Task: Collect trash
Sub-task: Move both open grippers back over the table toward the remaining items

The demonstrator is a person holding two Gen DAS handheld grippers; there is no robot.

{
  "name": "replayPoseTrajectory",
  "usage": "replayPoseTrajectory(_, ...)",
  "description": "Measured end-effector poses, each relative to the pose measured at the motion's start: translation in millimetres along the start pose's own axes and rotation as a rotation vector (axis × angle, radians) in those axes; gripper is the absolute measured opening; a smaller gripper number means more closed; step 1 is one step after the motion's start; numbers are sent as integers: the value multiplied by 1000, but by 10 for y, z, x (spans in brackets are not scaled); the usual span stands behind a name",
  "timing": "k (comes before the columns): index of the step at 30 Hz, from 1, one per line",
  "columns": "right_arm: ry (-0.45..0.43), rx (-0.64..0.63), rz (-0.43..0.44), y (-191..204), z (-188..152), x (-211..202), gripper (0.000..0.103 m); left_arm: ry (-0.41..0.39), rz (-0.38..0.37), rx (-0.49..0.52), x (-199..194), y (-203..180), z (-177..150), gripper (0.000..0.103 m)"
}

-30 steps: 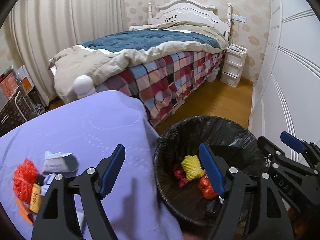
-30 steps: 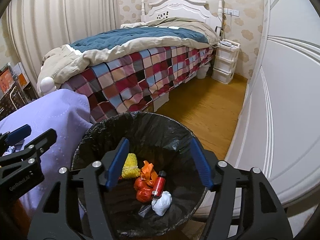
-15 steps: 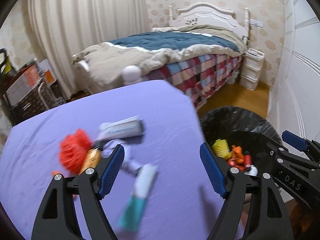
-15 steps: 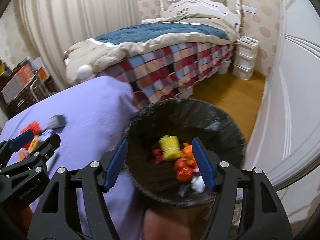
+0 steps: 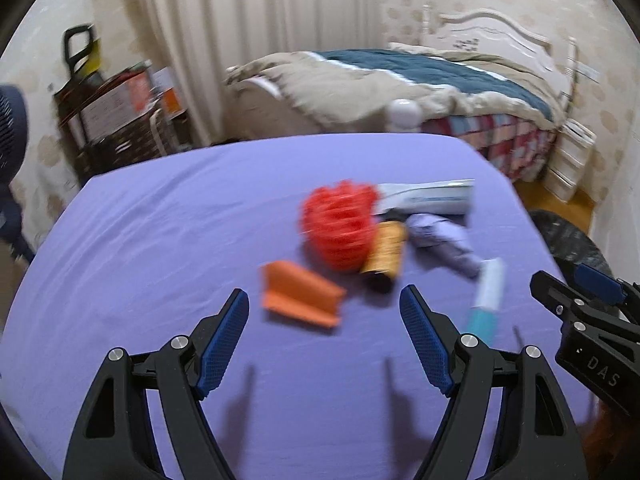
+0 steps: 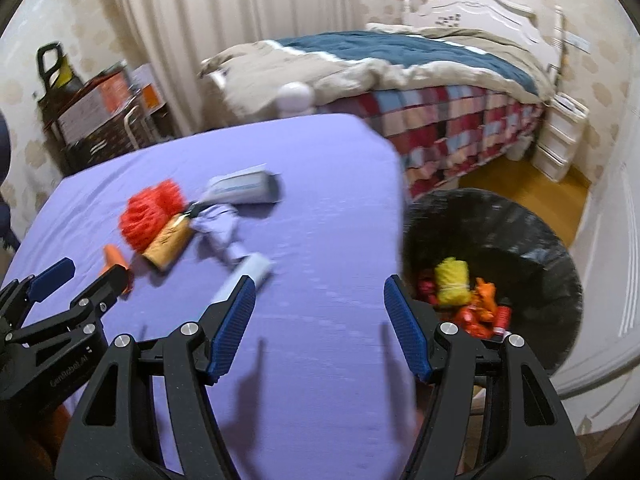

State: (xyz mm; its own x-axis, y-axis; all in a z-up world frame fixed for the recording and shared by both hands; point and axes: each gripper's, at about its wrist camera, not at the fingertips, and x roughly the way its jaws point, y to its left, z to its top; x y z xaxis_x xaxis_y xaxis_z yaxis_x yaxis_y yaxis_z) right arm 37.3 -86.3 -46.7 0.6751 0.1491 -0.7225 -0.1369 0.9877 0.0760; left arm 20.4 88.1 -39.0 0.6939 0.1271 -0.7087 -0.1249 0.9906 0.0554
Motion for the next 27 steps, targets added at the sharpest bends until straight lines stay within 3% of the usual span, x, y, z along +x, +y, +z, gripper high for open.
replayPoseTrajectory(7,60,-44,27,393,15,205,66,11,69,-68,39,405,-82,75)
replayPoseTrajectory(14,107,-116,-28,470,-18,274,65,13,62,-93,29,474,-105,75)
replayPoseTrajectory(24,83,-131,-55,281,-41,231,22,21,40,-93,93,372,-94,76)
replayPoseTrajectory(27,82,-111,-38,233,-15,250,20,18,32,-98,106,343,-69,77)
